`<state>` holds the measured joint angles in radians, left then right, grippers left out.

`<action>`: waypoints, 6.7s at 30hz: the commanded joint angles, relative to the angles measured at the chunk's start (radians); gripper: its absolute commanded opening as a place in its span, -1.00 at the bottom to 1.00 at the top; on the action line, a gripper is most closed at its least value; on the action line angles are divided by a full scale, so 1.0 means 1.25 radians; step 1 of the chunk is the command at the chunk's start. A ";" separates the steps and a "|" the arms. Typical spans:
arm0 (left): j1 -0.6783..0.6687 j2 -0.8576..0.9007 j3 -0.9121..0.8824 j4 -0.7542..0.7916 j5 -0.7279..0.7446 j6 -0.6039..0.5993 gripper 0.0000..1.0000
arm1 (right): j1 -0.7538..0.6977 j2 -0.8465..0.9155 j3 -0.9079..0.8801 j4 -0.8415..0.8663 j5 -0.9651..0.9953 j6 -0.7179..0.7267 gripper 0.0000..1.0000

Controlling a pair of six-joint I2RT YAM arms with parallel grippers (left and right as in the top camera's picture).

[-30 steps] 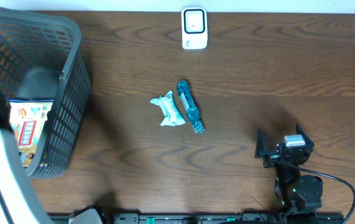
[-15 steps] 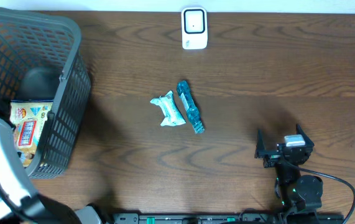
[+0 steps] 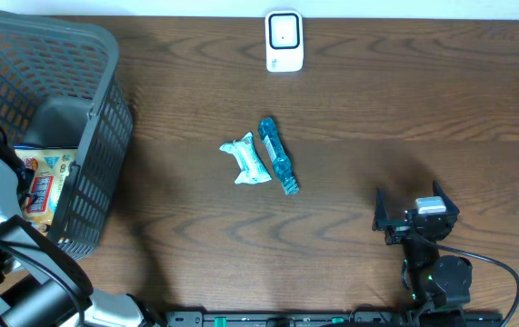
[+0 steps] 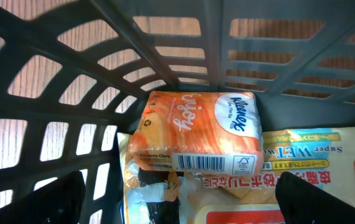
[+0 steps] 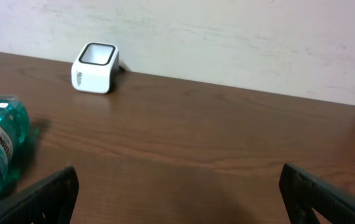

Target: Scan the item barcode

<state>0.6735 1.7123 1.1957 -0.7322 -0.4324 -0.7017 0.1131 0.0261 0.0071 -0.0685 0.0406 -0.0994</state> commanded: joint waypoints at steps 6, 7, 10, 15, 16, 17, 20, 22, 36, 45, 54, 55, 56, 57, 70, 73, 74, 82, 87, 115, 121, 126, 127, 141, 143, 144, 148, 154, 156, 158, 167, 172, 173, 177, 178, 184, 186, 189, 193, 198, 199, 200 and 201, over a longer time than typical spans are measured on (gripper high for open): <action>0.002 0.005 -0.002 0.014 -0.022 -0.018 0.96 | 0.002 -0.001 -0.002 -0.002 0.005 -0.008 0.98; 0.002 0.005 -0.002 0.018 -0.019 -0.018 0.96 | 0.002 -0.001 -0.001 -0.002 0.005 -0.008 0.98; 0.002 0.009 -0.002 0.028 -0.020 -0.018 0.96 | 0.002 -0.002 -0.001 -0.002 0.005 -0.008 0.98; 0.009 0.013 -0.002 0.040 -0.020 -0.020 0.95 | 0.002 -0.001 -0.001 -0.002 0.005 -0.008 0.98; 0.009 0.013 -0.002 0.043 -0.020 -0.021 0.96 | 0.002 -0.001 -0.001 -0.002 0.005 -0.008 0.98; 0.009 0.013 -0.002 0.045 -0.020 -0.021 0.95 | 0.002 -0.001 -0.001 -0.002 0.005 -0.008 0.98; 0.009 0.013 -0.005 0.049 -0.020 -0.021 0.96 | 0.002 -0.001 -0.001 -0.002 0.005 -0.008 0.98; 0.009 0.013 -0.013 0.056 -0.020 -0.021 0.96 | 0.002 -0.001 -0.001 -0.002 0.005 -0.008 0.98; 0.009 0.013 -0.121 0.183 -0.020 -0.021 0.96 | 0.002 -0.001 -0.001 -0.002 0.005 -0.008 0.98; 0.009 0.013 -0.121 0.216 -0.020 -0.021 0.96 | 0.002 -0.001 -0.001 -0.002 0.005 -0.008 0.98; 0.009 0.029 -0.121 0.228 -0.020 -0.021 0.96 | 0.002 -0.001 -0.001 -0.002 0.005 -0.008 0.98; 0.009 0.037 -0.121 0.229 -0.020 -0.021 0.96 | 0.002 -0.001 -0.001 -0.002 0.005 -0.008 0.98; 0.009 0.045 -0.121 0.229 -0.020 -0.021 0.96 | 0.002 -0.002 -0.001 -0.002 0.005 -0.008 0.98; 0.009 0.054 -0.121 0.229 -0.020 -0.021 0.96 | 0.002 -0.001 -0.001 -0.002 0.005 -0.008 0.98; 0.009 0.060 -0.121 0.231 -0.020 -0.002 0.18 | 0.002 -0.001 -0.001 -0.002 0.005 -0.008 0.98; 0.009 0.032 -0.121 0.228 -0.020 0.002 0.08 | 0.002 -0.002 -0.001 -0.002 0.005 -0.008 0.98; 0.009 0.019 -0.121 0.227 -0.020 0.002 0.07 | 0.002 -0.001 -0.001 -0.002 0.005 -0.008 0.98; 0.009 -0.152 -0.121 0.209 -0.006 0.010 0.01 | 0.002 -0.002 -0.001 -0.002 0.005 -0.008 0.98; 0.008 -0.288 -0.121 0.193 0.180 0.010 0.01 | 0.002 -0.001 -0.001 -0.002 0.005 -0.008 0.98; -0.664 -0.598 -0.175 -0.080 0.495 0.158 0.01 | 0.002 -0.001 -0.001 -0.002 0.005 -0.008 0.98; -0.830 -0.415 -0.251 0.007 0.380 0.057 0.02 | 0.002 -0.002 -0.001 -0.002 0.005 -0.008 0.98; -0.908 -0.211 -0.264 0.064 0.284 -0.050 0.01 | 0.002 -0.001 -0.001 -0.002 0.005 -0.008 0.98; -0.915 -0.177 -0.264 0.073 0.282 -0.071 0.01 | 0.002 -0.002 -0.001 -0.002 0.005 -0.008 0.98; -0.940 -0.201 -0.129 0.158 0.266 0.012 0.95 | 0.002 -0.002 -0.001 -0.002 0.005 -0.008 0.98; -0.938 -0.237 -0.089 0.134 0.248 0.046 0.96 | 0.002 -0.001 -0.001 -0.002 0.005 -0.008 0.98; -0.938 -0.261 -0.062 0.118 0.239 0.073 0.96 | 0.002 -0.001 -0.001 -0.002 0.005 -0.008 0.99; -0.938 -0.348 0.033 0.070 0.180 0.176 0.96 | 0.001 -0.001 -0.001 -0.002 0.005 -0.008 0.98; -0.913 -0.473 0.120 0.060 -0.154 0.229 0.96 | 0.002 -0.001 -0.001 -0.002 0.005 -0.008 0.98; -0.880 -0.508 0.122 0.076 -0.282 0.226 0.96 | 0.002 -0.001 -0.001 -0.002 0.005 -0.008 0.98; -0.826 -0.531 0.122 0.085 -0.365 0.206 0.96 | 0.002 -0.001 -0.001 -0.002 0.005 -0.008 0.98; -0.402 -0.502 0.122 0.016 -0.173 -0.073 0.96 | 0.002 -0.002 -0.001 -0.002 0.005 -0.008 0.98; -0.199 -0.405 0.122 -0.031 0.078 -0.261 0.96 | 0.002 -0.002 -0.001 -0.002 0.005 -0.008 0.98; -0.163 -0.374 0.122 -0.038 0.135 -0.301 0.96 | 0.002 -0.001 -0.001 -0.002 0.005 -0.008 0.98; -0.096 -0.289 0.122 -0.035 0.322 -0.385 0.96 | 0.002 -0.001 -0.001 -0.002 0.005 -0.008 0.98; -0.087 -0.267 0.122 -0.032 0.355 -0.392 0.96 | 0.002 -0.002 -0.001 -0.002 0.005 -0.008 0.98; -0.073 -0.146 0.122 -0.063 0.361 -0.439 0.96 | 0.002 -0.001 -0.001 -0.002 0.005 -0.008 0.98; -0.073 -0.105 0.121 -0.122 0.353 -0.560 0.96 | 0.002 -0.001 -0.001 -0.002 0.005 -0.008 0.98; -0.073 -0.045 0.120 -0.182 0.352 -0.718 0.96 | 0.002 -0.001 -0.001 -0.002 0.005 -0.008 0.98; -0.073 0.024 0.120 -0.178 0.352 -0.819 0.96 | 0.002 -0.002 -0.001 -0.002 0.005 -0.008 0.98; -0.073 0.113 0.120 -0.161 0.352 -0.866 0.96 | 0.002 -0.002 -0.001 -0.002 0.005 -0.008 0.98; -0.073 0.131 0.120 -0.161 0.352 -0.878 0.96 | 0.002 -0.002 -0.001 -0.002 0.005 -0.008 0.98; -0.073 0.149 0.120 -0.161 0.352 -0.888 0.96 | 0.002 -0.001 -0.001 -0.002 0.005 -0.008 0.98; -0.073 0.166 0.120 -0.158 0.352 -0.892 0.95 | 0.002 -0.001 -0.001 -0.002 0.005 -0.008 0.98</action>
<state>0.5762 1.8690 1.3373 -0.9291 0.0132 -1.7386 0.1131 0.0261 0.0071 -0.0681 0.0406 -0.0994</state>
